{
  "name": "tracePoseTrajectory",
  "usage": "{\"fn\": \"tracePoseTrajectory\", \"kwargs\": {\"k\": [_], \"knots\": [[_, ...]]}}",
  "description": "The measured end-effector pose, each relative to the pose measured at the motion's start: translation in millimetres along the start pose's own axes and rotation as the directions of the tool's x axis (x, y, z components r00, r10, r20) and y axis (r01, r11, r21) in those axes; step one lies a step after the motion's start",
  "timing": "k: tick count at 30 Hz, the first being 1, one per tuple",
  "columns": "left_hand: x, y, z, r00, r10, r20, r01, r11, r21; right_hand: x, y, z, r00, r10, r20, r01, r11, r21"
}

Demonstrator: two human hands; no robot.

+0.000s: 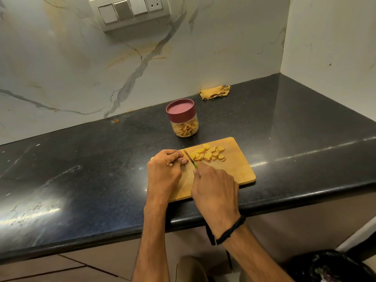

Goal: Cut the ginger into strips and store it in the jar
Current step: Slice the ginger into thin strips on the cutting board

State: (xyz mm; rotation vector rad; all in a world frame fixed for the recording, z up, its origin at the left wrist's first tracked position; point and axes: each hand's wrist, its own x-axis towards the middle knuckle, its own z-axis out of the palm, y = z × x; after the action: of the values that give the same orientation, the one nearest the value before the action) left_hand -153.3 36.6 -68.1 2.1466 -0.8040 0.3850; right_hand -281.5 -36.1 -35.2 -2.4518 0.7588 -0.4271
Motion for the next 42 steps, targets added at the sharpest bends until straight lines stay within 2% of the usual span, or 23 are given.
{"fn": "tracePoseTrajectory", "kwargs": {"k": [17, 26, 33, 42], "knots": [[0.9, -5.9, 2.0, 0.999, 0.032, -0.001, -0.032, 0.999, 0.014, 6.1, -8.3, 5.6, 0.999, -0.014, 0.036, 0.015, 1.000, -0.009], [0.4, -6.6, 2.8, 1.000, -0.019, 0.015, 0.019, 1.000, -0.009, 12.3, -15.7, 12.6, 0.997, -0.033, 0.072, 0.042, 0.992, -0.118], [1.4, -4.4, 3.0, 1.000, -0.015, 0.012, 0.014, 0.999, 0.040, 25.6, -22.5, 17.9, 0.997, -0.056, 0.057, 0.067, 0.974, -0.215], [0.2, -3.3, 2.4, 0.999, -0.032, 0.031, 0.032, 0.999, 0.017, 9.2, -20.0, 16.8, 0.991, -0.047, 0.123, 0.081, 0.955, -0.285]]}}
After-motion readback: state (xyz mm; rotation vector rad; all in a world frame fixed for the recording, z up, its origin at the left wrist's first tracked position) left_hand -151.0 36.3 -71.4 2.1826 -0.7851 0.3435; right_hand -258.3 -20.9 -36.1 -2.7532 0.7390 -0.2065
